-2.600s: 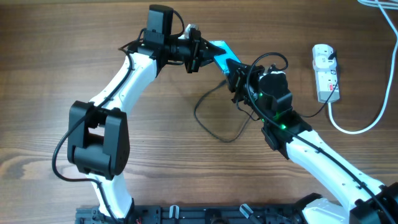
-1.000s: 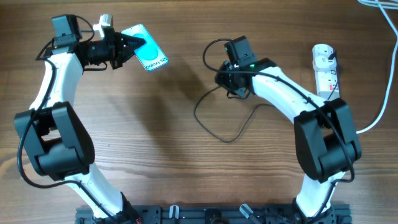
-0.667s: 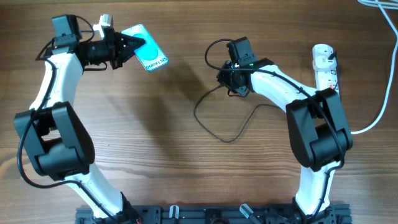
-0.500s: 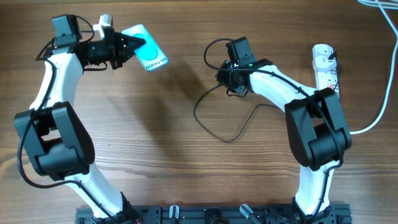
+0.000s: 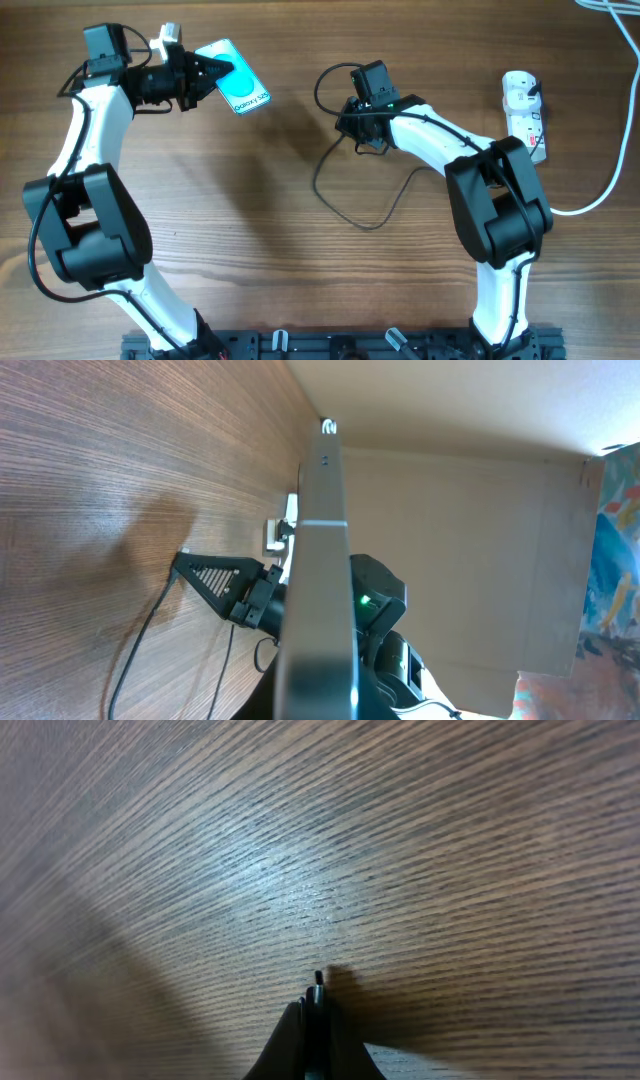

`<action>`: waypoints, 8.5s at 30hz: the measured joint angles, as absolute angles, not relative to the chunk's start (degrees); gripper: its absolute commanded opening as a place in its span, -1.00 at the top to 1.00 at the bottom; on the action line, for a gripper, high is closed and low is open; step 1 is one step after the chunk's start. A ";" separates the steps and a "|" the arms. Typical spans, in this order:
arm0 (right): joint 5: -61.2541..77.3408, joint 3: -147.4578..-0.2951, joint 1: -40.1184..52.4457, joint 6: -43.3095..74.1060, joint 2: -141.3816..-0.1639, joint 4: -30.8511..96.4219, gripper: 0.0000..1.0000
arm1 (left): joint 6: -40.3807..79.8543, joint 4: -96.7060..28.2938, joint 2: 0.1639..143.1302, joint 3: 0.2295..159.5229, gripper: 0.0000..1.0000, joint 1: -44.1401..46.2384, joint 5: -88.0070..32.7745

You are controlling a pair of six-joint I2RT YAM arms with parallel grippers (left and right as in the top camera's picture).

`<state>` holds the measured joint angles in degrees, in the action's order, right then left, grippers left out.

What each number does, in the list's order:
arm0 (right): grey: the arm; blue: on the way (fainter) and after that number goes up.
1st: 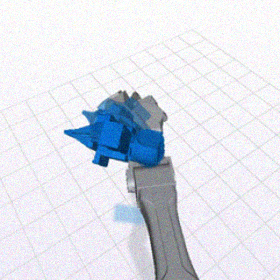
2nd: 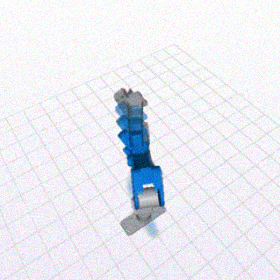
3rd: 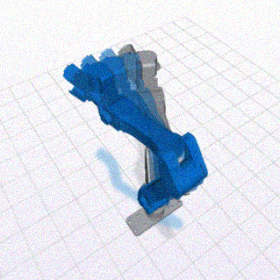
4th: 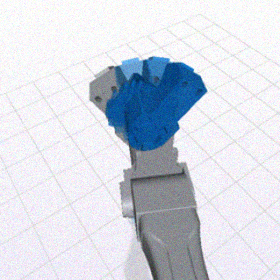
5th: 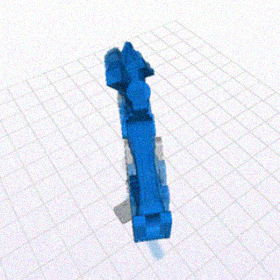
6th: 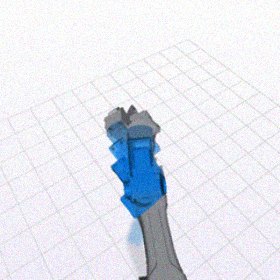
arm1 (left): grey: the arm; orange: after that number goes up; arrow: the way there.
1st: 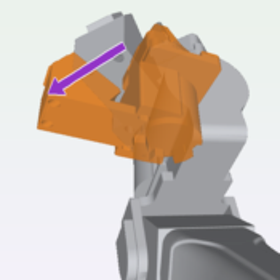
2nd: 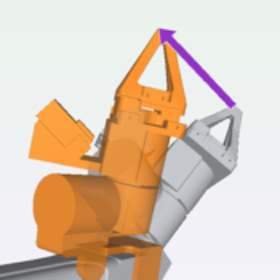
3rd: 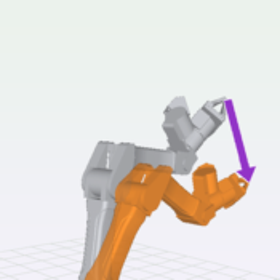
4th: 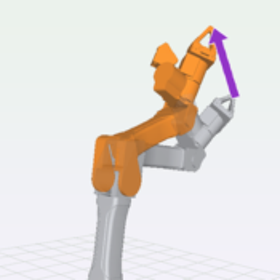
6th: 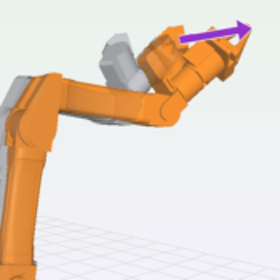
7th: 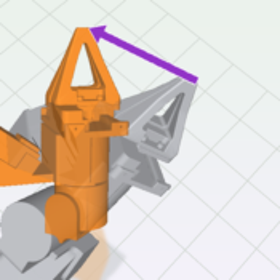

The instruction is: Plug charger to phone and switch on socket

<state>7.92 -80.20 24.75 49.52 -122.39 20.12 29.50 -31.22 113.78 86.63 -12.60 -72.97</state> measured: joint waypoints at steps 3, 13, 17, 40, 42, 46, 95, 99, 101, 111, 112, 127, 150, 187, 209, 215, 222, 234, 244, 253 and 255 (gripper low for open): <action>7.64 -79.31 24.88 41.04 -119.24 27.73 0.91 | 29.50 -31.22 113.78 86.63 0.92 -12.60 -72.97; -5.67 -79.07 25.10 31.38 -117.62 41.17 0.91 | 29.50 -31.22 113.78 86.63 0.92 -12.60 -72.97; -8.60 -79.22 25.50 35.73 -117.64 45.32 0.91 | 29.50 -31.22 113.78 86.63 0.92 -12.60 -72.97; 2.63 -78.32 25.02 45.21 -117.40 46.70 0.52 | 29.45 -31.22 113.78 86.63 0.91 -12.60 -72.97; 3.22 -78.22 25.02 45.45 -117.38 46.28 0.73 | 29.45 -31.22 113.78 86.63 0.92 -12.60 -72.97; 4.10 -77.93 25.04 46.28 -117.32 44.99 0.91 | 29.45 -31.22 113.78 86.63 0.92 -12.60 -72.97; 59.22 -69.69 25.45 -4.73 -87.96 35.75 0.91 | 14.06 -33.67 113.78 86.63 0.92 -1.76 -78.89; 64.82 -55.07 21.67 8.25 -86.46 7.20 0.91 | 11.27 -33.63 113.78 86.63 0.92 -1.63 -84.93; 65.91 -50.33 21.80 16.21 -86.46 -3.60 0.91 | 10.74 -33.69 113.78 86.63 0.92 -1.21 -86.28; 65.82 -47.97 21.87 28.71 -86.46 -6.42 0.91 | 10.55 -33.67 113.78 86.63 0.92 3.14 -87.15; 65.71 -47.97 21.96 29.12 -86.46 -6.44 0.91 | 10.55 -33.67 113.78 86.63 0.92 3.16 -87.15; 63.35 -47.97 22.09 31.31 -87.48 -6.94 0.91 | 9.19 -33.63 113.78 86.63 0.92 6.02 -87.15; 64.75 -47.33 20.88 31.70 -88.09 -9.72 0.91 | 8.82 -33.65 113.78 86.63 0.92 5.96 -87.53; 83.92 -47.03 17.89 43.40 -101.47 -35.22 0.91 | 8.84 -34.52 113.78 86.63 0.92 6.00 -88.20; 74.37 -47.37 19.94 21.52 -92.75 -11.53 0.91 | 8.82 -34.46 113.78 86.63 0.92 6.59 -88.20; 74.28 -47.37 19.94 21.52 -92.73 -12.86 0.91 | 8.82 -34.48 113.78 86.63 0.92 7.25 -87.50; 73.97 -47.37 19.68 21.52 -92.73 -13.76 0.91 | 8.82 -34.48 113.78 86.63 0.92 7.25 -87.48; 71.92 -47.37 18.85 20.86 -92.73 -12.67 0.91 | 7.35 -36.34 113.78 86.63 0.92 7.25 -87.02; 71.96 -47.37 19.09 19.38 -92.66 -6.81 0.91 | 6.20 -35.99 113.78 86.63 0.92 5.28 -86.87; 73.08 -47.37 19.09 19.38 -92.66 -10.76 0.91 | 6.20 -36.29 113.78 86.63 0.92 5.63 -86.80; 73.08 -47.37 19.09 19.40 -92.66 -11.40 0.91 | 6.07 -36.99 113.78 86.63 0.92 5.91 -85.56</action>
